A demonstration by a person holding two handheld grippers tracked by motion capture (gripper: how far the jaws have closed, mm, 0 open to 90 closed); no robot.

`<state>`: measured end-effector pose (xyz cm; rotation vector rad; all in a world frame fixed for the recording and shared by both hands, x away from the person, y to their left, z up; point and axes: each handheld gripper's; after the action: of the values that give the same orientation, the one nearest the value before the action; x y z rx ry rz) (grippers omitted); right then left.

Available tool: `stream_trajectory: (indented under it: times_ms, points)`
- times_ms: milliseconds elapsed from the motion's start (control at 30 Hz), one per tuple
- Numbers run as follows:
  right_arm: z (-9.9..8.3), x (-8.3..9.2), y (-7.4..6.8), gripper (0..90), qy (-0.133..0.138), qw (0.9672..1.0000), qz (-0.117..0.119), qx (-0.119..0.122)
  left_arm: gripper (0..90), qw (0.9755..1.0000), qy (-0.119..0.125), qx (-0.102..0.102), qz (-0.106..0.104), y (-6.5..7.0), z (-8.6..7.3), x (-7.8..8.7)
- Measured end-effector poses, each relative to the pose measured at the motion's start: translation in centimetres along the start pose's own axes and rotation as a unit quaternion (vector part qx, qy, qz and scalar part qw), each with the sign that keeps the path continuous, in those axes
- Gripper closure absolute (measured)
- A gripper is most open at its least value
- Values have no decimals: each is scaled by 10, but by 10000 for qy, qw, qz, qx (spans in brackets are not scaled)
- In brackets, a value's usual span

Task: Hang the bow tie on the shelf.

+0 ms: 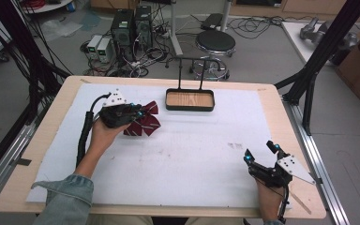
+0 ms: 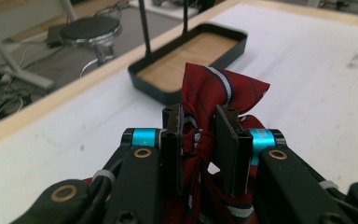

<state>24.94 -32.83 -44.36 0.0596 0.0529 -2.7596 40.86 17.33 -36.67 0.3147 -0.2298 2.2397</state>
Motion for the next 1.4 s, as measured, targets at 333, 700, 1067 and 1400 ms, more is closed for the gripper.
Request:
stream_trajectory:
  times_ms: [333,700,1067,1400]
  points:
    - [0,0,0,110,-4,10000,23,-28,726,9987,382,-156,-315,2,43,-16]
    - [0,0,0,110,-1,10000,55,-21,725,9972,567,-177,-448,-13,74,-47]
    - [0,0,0,110,6,10000,64,-44,725,9970,652,5,-425,-33,92,-79]
    - [0,-1,0,110,-8,9999,95,-68,724,9966,780,23,-256,-43,106,-99]
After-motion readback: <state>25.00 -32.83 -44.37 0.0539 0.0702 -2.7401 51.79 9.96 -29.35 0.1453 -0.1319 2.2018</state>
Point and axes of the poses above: each handheld gripper's, and its own axes: x roughly backward along the jaws, z roughly out of its top, y roughly to its right, and after that the axes turned 6 degrees about y, right-handed
